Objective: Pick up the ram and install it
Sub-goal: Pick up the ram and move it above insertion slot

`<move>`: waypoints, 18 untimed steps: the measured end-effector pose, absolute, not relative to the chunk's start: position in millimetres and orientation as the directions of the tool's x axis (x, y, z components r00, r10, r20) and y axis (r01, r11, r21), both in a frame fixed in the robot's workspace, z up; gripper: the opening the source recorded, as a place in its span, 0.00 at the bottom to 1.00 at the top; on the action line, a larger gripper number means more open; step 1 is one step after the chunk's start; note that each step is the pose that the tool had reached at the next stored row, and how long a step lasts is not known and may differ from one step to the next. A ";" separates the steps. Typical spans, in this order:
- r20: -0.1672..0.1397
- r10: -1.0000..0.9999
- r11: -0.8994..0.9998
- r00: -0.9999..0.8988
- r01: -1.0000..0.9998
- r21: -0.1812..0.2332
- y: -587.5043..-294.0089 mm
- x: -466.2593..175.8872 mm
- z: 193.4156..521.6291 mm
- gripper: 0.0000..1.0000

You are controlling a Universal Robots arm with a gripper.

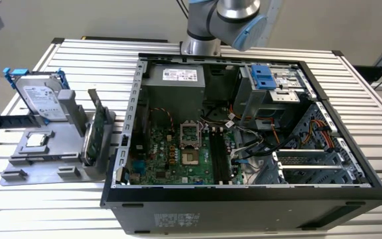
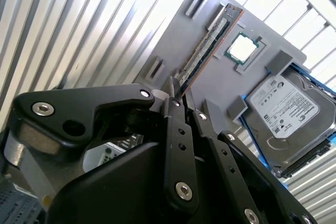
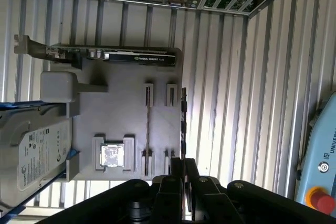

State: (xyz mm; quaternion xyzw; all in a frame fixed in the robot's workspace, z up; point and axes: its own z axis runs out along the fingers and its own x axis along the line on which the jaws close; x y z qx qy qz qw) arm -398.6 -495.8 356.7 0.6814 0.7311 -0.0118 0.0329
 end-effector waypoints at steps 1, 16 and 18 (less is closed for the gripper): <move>-0.064 0.996 0.071 -0.069 0.997 0.027 -495.8 -398.6 357.3 0.00; -0.064 0.996 0.070 -0.069 0.997 0.028 -495.8 -401.0 368.8 0.00; -0.064 0.996 0.071 -0.069 0.997 0.028 -495.8 -401.2 370.0 0.00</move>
